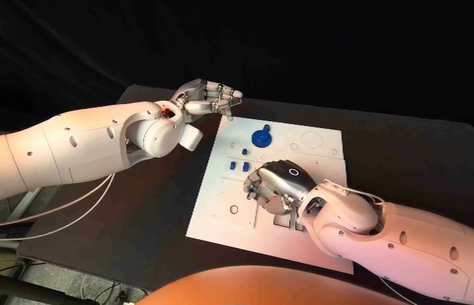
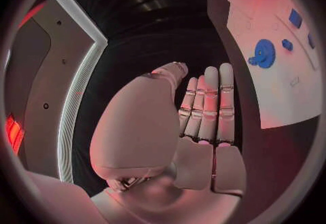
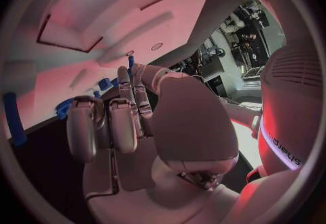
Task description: Assemble the parts on the task board
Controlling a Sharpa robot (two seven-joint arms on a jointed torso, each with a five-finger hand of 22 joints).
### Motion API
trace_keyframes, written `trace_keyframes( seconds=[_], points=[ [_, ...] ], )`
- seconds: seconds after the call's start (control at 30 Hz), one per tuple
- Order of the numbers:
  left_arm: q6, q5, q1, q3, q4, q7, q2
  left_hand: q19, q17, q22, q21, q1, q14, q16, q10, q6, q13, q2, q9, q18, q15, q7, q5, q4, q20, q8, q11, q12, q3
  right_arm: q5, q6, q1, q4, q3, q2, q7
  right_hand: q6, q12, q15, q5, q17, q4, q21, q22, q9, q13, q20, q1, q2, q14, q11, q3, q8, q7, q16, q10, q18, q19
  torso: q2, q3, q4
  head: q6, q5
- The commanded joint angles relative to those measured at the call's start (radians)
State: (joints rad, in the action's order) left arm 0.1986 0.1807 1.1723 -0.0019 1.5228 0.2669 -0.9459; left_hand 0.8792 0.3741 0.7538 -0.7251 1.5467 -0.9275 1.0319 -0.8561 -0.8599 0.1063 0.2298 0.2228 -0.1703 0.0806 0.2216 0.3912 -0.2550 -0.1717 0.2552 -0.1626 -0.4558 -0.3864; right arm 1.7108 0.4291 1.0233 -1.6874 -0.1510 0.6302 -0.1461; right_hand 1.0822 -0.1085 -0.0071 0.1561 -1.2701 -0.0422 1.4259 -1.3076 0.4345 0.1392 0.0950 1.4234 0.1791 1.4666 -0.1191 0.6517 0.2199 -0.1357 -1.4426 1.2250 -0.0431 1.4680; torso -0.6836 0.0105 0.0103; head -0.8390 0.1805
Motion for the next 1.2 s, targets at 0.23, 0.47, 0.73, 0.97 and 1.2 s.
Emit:
trace_keyframes(
  seconds=[0.23, 0.47, 0.73, 0.97, 1.2],
  points=[
    [-0.018, -0.003, 0.002, 0.001, 0.0, 0.006, 0.001, -0.003, -0.001, -0.001, 0.006, -0.001, 0.002, -0.005, 0.009, 0.007, -0.002, 0.001, -0.001, -0.01, 0.006, 0.004, -0.001, 0.001, -0.003, -0.006, 0.0, 0.003, 0.005, 0.004, -0.023, -0.002, 0.007, -0.001, 0.0, 0.015, 0.0, 0.002, -0.005, -0.001, 0.001, 0.045, -0.003, -0.206, 0.001, 0.002, -0.005, -0.008, 0.002, 0.044, 0.054, 0.035, -0.006, -0.004, 0.005, 0.061, 0.009, 0.03, 0.0, 0.0009, -0.0008, -0.004, 0.006],
    [-0.019, -0.003, 0.002, 0.001, 0.0, 0.005, 0.0, -0.003, -0.001, -0.001, 0.006, -0.001, 0.002, -0.005, 0.009, 0.007, -0.002, 0.001, -0.001, -0.01, 0.006, 0.004, -0.001, 0.001, -0.003, -0.006, 0.0, 0.003, 0.005, 0.004, -0.03, -0.005, 0.012, -0.002, -0.005, 0.015, 0.001, 0.003, -0.005, -0.001, 0.001, 0.045, -0.003, -0.206, 0.001, 0.002, -0.005, -0.009, 0.001, 0.044, 0.054, 0.034, -0.006, -0.003, 0.005, 0.061, 0.009, 0.03, 0.0, 0.0018, -0.0008, -0.004, 0.009],
    [-0.019, -0.003, 0.002, 0.001, -0.001, 0.003, 0.0, -0.003, -0.002, -0.001, 0.007, -0.003, 0.001, -0.005, 0.01, 0.008, -0.002, 0.0, -0.002, -0.011, 0.006, 0.004, -0.001, 0.001, -0.004, -0.006, 0.0, 0.003, 0.005, 0.006, -0.042, -0.006, 0.014, -0.003, -0.006, 0.016, 0.001, 0.004, -0.005, -0.004, 0.001, 0.047, -0.005, -0.205, 0.002, 0.003, -0.004, -0.012, 0.002, 0.044, 0.054, 0.032, -0.006, -0.003, 0.005, 0.061, 0.008, 0.029, 0.001, 0.0014, -0.0012, -0.004, 0.009],
    [-0.02, -0.003, 0.002, 0.001, -0.002, 0.001, -0.001, -0.003, -0.002, -0.002, 0.008, -0.003, 0.001, -0.006, 0.011, 0.008, -0.002, 0.0, -0.002, -0.011, 0.006, 0.004, 0.0, 0.001, -0.004, -0.006, 0.0, 0.003, 0.005, 0.021, -0.052, -0.006, 0.016, -0.004, -0.009, 0.009, 0.001, 0.005, -0.005, -0.005, 0.003, 0.047, -0.005, -0.205, 0.002, 0.003, -0.004, -0.015, 0.002, 0.044, 0.054, 0.029, -0.006, -0.004, 0.006, 0.061, 0.008, 0.029, 0.0, 0.0011, -0.0006, -0.002, 0.008],
    [-0.021, -0.003, 0.002, 0.001, -0.002, 0.0, -0.001, -0.003, -0.002, -0.002, 0.008, -0.003, 0.001, -0.006, 0.011, 0.008, -0.002, 0.0, -0.002, -0.011, 0.006, 0.004, 0.0, 0.001, -0.004, -0.006, 0.0, 0.003, 0.005, 0.049, -0.075, -0.007, 0.019, -0.006, -0.019, -0.004, -0.002, 0.012, -0.004, -0.004, 0.005, 0.049, -0.012, -0.203, 0.004, 0.004, -0.003, -0.032, 0.002, 0.043, 0.054, 0.012, -0.007, -0.004, 0.007, 0.057, 0.007, 0.026, 0.0, 0.0008, -0.0005, -0.001, 0.007]
  ],
)
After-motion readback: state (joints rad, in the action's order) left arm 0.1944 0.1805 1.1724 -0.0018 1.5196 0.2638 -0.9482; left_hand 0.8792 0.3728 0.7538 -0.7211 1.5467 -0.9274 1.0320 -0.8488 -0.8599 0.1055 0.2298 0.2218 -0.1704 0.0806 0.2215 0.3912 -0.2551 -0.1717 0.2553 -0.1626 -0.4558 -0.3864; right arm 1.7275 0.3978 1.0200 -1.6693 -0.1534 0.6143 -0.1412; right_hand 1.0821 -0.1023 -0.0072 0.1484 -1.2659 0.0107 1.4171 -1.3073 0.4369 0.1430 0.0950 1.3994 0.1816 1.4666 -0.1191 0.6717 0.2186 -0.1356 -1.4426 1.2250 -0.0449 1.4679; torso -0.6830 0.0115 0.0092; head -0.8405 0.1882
